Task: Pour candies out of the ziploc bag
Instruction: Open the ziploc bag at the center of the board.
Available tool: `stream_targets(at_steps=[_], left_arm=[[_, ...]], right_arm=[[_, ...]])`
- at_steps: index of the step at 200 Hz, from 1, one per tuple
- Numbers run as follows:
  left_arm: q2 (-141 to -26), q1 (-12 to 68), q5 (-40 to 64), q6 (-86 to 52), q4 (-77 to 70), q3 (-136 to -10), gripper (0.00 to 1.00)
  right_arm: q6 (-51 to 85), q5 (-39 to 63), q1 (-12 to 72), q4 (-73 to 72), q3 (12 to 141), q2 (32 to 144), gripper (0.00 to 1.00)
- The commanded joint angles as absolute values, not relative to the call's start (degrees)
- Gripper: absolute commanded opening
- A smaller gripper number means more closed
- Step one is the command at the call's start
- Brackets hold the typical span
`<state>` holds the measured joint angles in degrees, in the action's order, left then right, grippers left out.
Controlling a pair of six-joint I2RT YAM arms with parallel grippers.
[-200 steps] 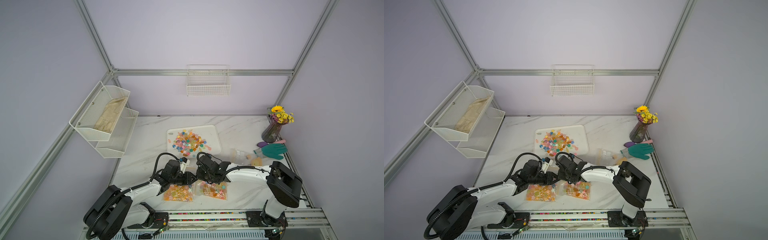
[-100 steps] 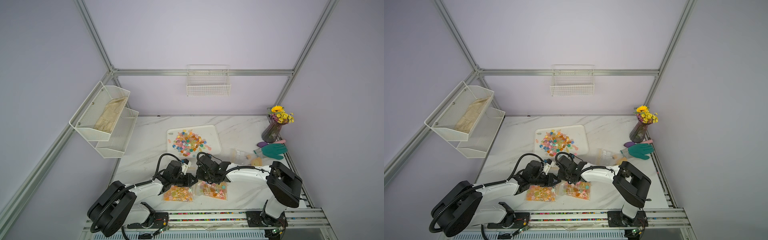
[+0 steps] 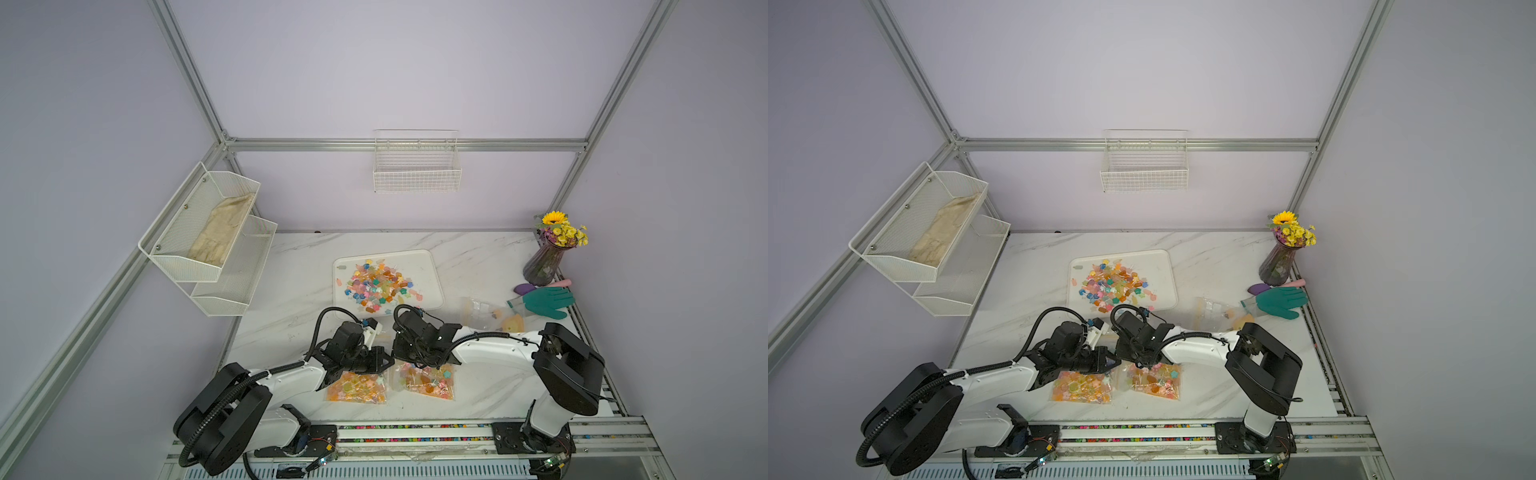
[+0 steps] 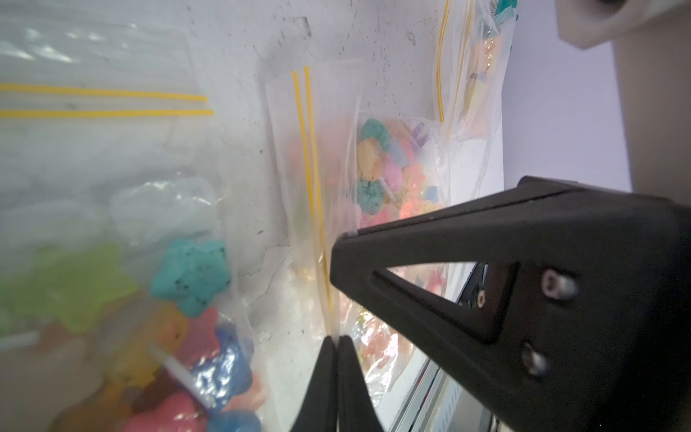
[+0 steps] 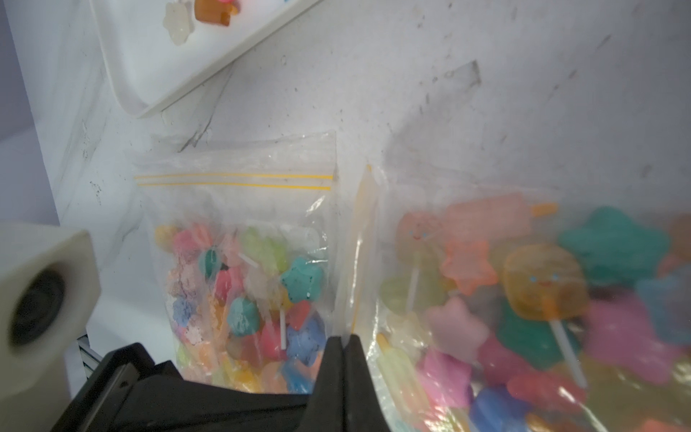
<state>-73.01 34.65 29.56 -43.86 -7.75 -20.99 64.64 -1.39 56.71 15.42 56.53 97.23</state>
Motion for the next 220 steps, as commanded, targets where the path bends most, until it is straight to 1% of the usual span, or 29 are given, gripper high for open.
stream_targets(at_steps=[1, 82, 220], left_arm=[[-70.95, 34.69, 26.68, -43.15, -6.68, -22.21, 0.00], [-70.04, 34.72, 26.77, -43.23, -6.35, -22.14, 0.00], [-69.98, 34.72, 25.58, -43.59, -5.73, -22.09, 0.00]], right_arm=[[66.66, -2.65, 56.86, 16.17, 54.63, 94.38, 0.00], [66.96, -4.07, 56.78, 16.26, 52.35, 91.44, 0.00], [63.40, -5.19, 56.25, 16.70, 48.21, 85.17, 0.00]])
